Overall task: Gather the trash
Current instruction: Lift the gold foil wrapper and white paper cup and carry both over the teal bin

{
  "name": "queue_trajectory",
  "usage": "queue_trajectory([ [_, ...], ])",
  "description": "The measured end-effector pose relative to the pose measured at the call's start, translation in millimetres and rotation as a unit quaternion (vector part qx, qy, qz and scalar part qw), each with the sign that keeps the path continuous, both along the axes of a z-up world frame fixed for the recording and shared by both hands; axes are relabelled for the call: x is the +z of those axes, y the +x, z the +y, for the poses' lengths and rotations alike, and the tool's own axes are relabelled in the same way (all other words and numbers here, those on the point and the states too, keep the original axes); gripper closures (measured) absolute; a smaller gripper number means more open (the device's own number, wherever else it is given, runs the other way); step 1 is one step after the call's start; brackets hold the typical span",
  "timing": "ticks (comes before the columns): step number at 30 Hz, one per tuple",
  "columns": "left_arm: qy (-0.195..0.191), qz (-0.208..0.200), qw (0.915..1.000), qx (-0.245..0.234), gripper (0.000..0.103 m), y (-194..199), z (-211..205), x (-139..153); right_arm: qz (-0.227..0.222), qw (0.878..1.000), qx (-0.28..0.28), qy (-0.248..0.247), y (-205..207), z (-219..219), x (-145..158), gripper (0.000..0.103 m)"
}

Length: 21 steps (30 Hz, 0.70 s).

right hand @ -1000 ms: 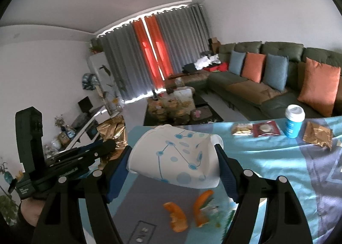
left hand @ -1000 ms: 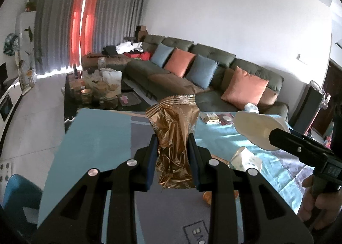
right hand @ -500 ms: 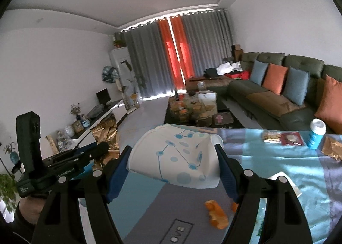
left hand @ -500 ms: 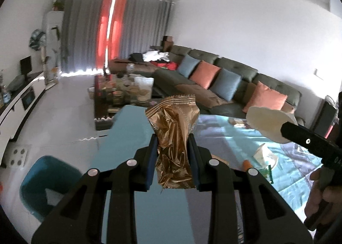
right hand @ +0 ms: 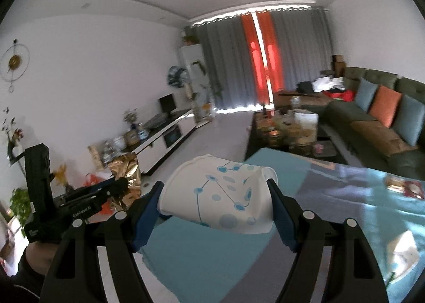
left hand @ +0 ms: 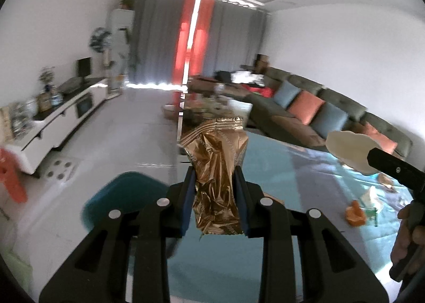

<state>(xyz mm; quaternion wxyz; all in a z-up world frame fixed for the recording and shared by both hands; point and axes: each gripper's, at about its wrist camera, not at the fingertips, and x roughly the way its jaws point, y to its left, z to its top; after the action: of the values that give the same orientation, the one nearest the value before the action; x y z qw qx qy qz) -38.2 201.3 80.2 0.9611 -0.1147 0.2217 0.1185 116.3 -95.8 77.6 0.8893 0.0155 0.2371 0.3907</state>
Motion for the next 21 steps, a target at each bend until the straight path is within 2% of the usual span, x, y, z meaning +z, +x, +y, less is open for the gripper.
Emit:
queue_trajectory([
  [4, -0.002, 0.006, 0.9992, 0.04, 0.074, -24, 38, -6, 0.008, 0.999, 0.035, -0.004, 2, 32, -4, 0.03],
  [13, -0.006, 0.019, 0.9963, 0.083, 0.073, -53, 88, -16, 0.028, 0.995, 0.097, -0.022, 9, 92, -12, 0.029],
  [18, -0.015, 0.038, 0.9941, 0.1, 0.073, -56, 107, -36, 0.052, 0.989, 0.132, -0.046, 16, 133, -25, 0.029],
  [21, -0.022, 0.057, 0.9924, 0.107, 0.073, -42, 109, -53, 0.065, 0.984, 0.151, -0.065, 19, 163, -33, 0.029],
])
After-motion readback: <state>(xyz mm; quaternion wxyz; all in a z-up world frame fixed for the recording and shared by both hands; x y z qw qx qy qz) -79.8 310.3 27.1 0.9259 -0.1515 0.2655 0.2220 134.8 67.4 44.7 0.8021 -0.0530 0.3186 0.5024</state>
